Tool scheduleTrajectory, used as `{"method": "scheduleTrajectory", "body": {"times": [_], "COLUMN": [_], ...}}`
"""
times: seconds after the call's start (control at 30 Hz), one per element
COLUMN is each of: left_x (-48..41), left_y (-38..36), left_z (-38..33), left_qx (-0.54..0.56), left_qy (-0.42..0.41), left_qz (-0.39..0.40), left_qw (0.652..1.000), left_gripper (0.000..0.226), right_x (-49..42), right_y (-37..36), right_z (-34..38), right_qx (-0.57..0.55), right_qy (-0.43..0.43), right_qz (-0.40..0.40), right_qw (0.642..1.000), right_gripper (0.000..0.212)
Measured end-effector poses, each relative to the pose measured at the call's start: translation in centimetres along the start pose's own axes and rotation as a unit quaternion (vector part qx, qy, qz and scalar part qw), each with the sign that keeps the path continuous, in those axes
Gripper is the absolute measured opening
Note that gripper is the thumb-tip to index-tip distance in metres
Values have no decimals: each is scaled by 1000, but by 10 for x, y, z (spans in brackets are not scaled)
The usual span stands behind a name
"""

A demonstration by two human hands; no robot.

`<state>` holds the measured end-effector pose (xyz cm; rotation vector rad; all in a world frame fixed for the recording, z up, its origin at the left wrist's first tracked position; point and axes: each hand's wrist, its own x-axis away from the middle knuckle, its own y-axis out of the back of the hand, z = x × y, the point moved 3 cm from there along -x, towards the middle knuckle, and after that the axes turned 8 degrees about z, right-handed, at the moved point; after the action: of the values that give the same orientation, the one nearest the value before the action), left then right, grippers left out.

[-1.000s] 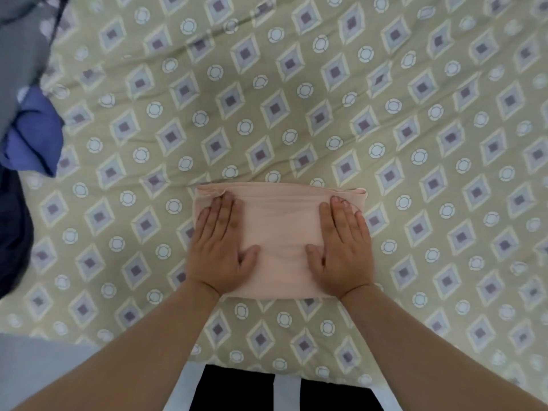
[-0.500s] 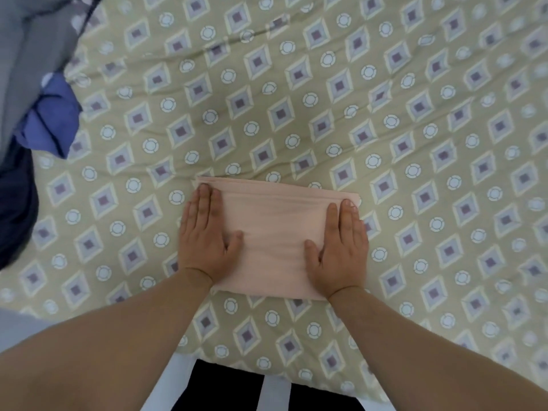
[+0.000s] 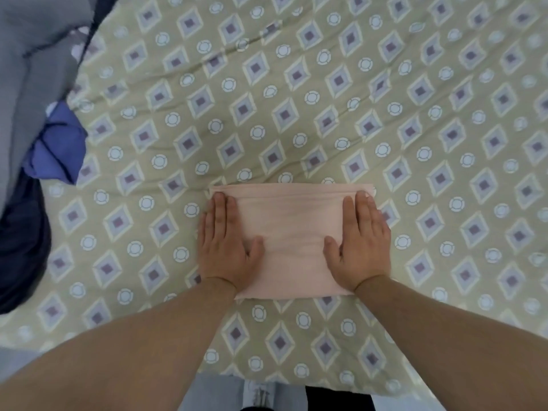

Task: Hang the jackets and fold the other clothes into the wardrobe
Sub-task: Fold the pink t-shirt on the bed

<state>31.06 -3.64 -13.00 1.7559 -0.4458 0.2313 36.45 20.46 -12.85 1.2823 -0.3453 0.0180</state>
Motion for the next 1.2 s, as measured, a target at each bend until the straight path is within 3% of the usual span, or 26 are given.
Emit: {"method": "scheduleTrajectory", "body": {"times": [0.6, 0.8, 0.93, 1.1, 1.2], "left_x": [0, 15, 38, 89, 133], "left_y": [1, 5, 8, -5, -5], "left_z": [2, 4, 9, 4, 5], "left_qx": [30, 103, 223, 275, 392], "left_qy": [-22, 29, 123, 161, 206], "left_qz": [-60, -109, -141, -5, 74], "left_qw": [997, 988, 957, 948, 894], "left_gripper": [91, 86, 84, 65, 52], "right_x": [-1, 13, 38, 86, 139], "right_y": [0, 8, 10, 8, 11], "right_z": [0, -3, 1, 0, 0], "right_qx": [-4, -55, -202, -372, -460], "right_qy": [-5, -56, -187, -292, -324], "right_qz": [-20, -73, -75, 76, 181], "right_qw": [1000, 994, 958, 878, 807], "right_gripper": [78, 64, 50, 40, 38]}}
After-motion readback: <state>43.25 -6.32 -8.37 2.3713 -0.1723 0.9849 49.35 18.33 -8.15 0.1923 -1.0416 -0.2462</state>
